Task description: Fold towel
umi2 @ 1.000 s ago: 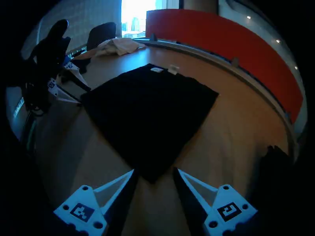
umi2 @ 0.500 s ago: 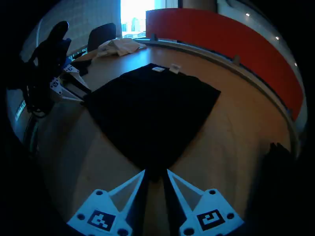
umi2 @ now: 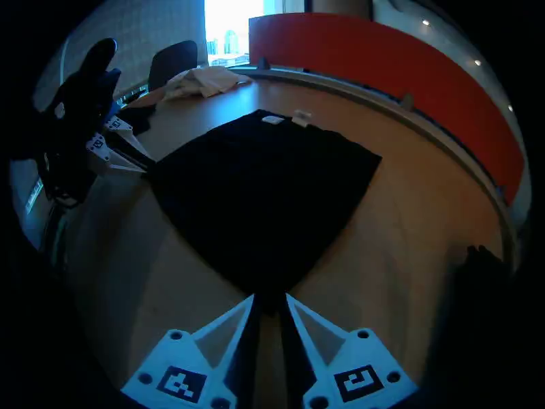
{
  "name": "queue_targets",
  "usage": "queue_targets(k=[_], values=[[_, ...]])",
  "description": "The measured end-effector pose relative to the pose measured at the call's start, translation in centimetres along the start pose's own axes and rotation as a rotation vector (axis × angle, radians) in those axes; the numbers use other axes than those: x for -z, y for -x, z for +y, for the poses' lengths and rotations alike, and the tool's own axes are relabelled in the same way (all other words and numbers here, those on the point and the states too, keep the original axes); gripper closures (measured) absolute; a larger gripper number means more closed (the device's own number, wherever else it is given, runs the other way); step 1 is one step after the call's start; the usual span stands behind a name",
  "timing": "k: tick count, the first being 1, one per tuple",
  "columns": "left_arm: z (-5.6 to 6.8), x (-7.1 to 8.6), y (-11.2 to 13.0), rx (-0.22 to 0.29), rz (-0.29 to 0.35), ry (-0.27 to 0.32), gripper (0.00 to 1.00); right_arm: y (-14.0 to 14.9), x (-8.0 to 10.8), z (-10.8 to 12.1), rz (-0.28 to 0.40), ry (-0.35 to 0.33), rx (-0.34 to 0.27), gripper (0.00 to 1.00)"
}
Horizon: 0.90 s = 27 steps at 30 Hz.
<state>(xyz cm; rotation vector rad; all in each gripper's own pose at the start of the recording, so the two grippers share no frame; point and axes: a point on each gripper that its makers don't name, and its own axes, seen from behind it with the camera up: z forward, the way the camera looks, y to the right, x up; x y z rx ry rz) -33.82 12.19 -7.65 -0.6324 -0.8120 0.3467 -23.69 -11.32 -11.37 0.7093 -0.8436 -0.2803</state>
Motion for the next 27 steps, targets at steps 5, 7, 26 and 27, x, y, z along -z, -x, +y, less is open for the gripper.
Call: queue_targets(k=[5, 7, 26, 27], values=[[0.3, 0.0, 0.0, -0.018, 0.0, -0.009, 0.87, -0.2, 0.0, -0.1, -0.003, -0.003, -0.002, 0.86], [0.5, 0.1, -0.1, -0.011, 0.001, -0.005, 0.88, -0.3, 0.1, 0.0, -0.001, 0.0, -0.002, 0.87], [0.3, 2.7, -2.7, 0.082, 0.035, 0.0, 0.88, -3.4, 2.9, 0.8, 0.063, 0.019, -0.012, 0.87], [0.3, 3.0, -3.0, 0.088, 0.039, -0.002, 0.88, -3.8, 3.3, 0.8, 0.07, 0.021, -0.011, 0.87]])
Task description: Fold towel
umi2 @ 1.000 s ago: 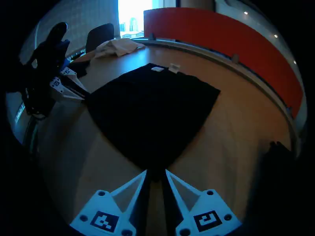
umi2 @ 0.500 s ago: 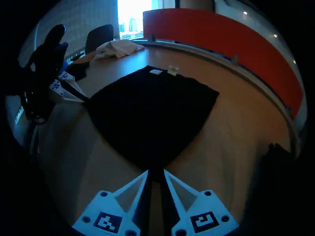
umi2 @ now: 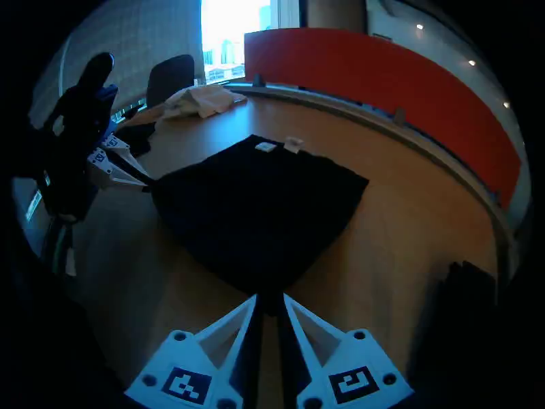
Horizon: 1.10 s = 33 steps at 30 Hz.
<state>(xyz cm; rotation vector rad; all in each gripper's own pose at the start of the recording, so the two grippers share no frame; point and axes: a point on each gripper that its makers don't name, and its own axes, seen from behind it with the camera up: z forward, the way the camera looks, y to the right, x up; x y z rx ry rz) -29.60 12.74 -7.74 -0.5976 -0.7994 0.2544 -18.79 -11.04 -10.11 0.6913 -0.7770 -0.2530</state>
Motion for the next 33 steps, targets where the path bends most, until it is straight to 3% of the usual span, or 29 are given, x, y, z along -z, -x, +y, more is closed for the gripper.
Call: queue_targets(k=[11, 21, 27, 33], values=[[-0.2, 4.0, -3.7, 0.024, 0.044, -0.029, 0.88, -4.2, 3.9, 0.2, 0.064, 0.016, 0.015, 0.87], [0.7, 7.6, -5.5, 0.046, 0.053, -0.032, 0.88, -6.5, 7.3, -0.6, 0.085, 0.004, 0.015, 0.87], [1.1, 8.9, -5.9, 0.059, 0.054, -0.027, 0.88, -7.3, 8.9, -1.2, 0.094, -0.008, 0.01, 0.87], [1.2, 9.1, -6.1, 0.067, 0.058, -0.028, 0.88, -7.3, 9.2, -1.4, 0.091, -0.011, 0.013, 0.87]])
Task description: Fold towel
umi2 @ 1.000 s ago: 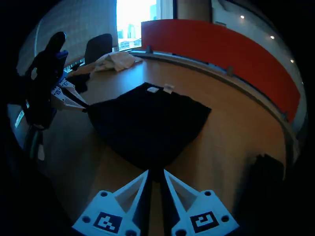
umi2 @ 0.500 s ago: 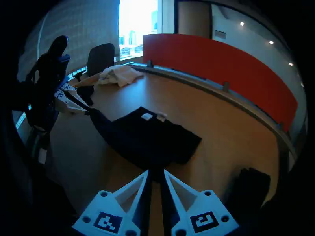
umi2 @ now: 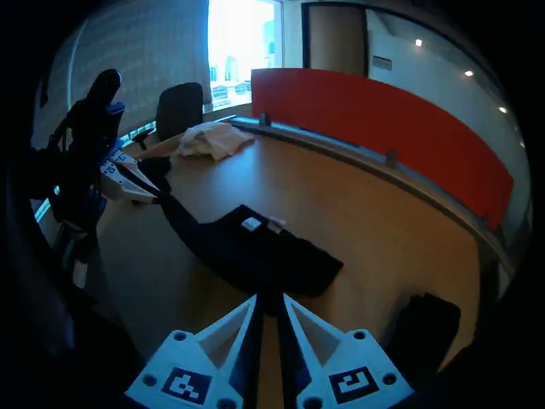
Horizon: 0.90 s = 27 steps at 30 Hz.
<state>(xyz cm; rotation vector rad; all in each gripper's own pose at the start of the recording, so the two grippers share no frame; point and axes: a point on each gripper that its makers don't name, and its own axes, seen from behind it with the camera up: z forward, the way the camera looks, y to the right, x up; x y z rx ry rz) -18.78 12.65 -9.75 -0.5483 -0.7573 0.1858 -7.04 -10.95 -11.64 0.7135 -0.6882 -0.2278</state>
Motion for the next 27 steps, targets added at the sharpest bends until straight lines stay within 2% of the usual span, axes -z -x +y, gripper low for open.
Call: queue_targets(k=[11, 27], values=[[-0.2, -0.9, -0.4, 0.016, 0.003, -0.006, 0.88, 0.2, -0.6, 0.4, -0.014, 0.003, -0.003, 0.87], [-1.9, -5.0, -1.0, 0.029, -0.005, -0.026, 0.88, 1.2, -4.0, 2.8, -0.063, 0.015, -0.017, 0.87]])
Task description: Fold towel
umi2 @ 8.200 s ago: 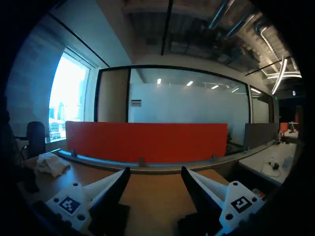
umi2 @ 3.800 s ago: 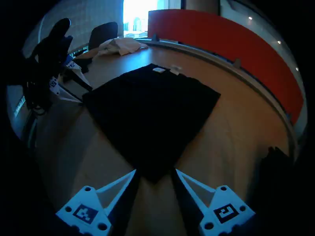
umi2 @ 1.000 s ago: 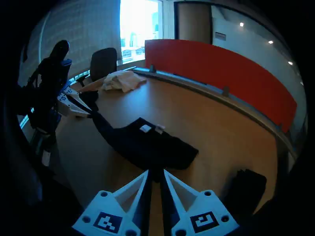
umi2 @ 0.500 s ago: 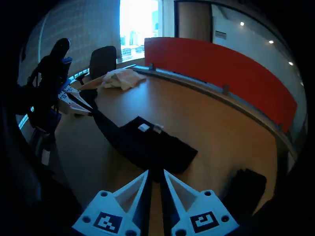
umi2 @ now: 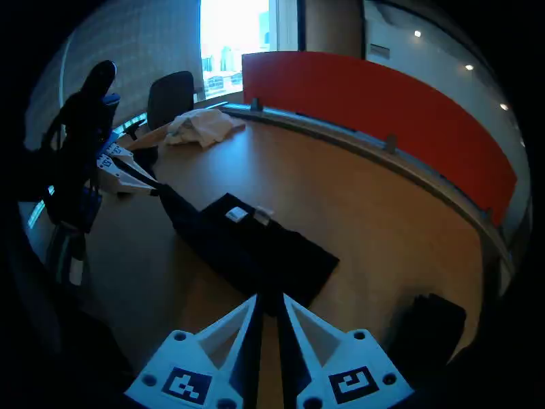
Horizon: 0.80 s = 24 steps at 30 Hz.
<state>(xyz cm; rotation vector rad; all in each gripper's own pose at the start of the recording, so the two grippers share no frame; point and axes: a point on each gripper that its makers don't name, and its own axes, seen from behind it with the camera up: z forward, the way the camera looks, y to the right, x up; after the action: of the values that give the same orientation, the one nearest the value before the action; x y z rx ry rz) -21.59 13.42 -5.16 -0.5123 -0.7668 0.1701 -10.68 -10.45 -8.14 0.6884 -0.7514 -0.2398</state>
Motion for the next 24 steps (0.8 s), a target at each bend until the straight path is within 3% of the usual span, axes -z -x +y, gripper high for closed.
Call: queue_targets(k=[14, 24], values=[[-1.0, -3.6, -0.1, 0.003, -0.013, -0.006, 0.88, 0.8, -2.8, 2.0, -0.036, 0.005, -0.014, 0.87], [-2.4, -6.5, -0.2, 0.007, -0.02, -0.03, 0.88, 0.9, -5.8, 3.7, -0.049, 0.024, -0.03, 0.87]])
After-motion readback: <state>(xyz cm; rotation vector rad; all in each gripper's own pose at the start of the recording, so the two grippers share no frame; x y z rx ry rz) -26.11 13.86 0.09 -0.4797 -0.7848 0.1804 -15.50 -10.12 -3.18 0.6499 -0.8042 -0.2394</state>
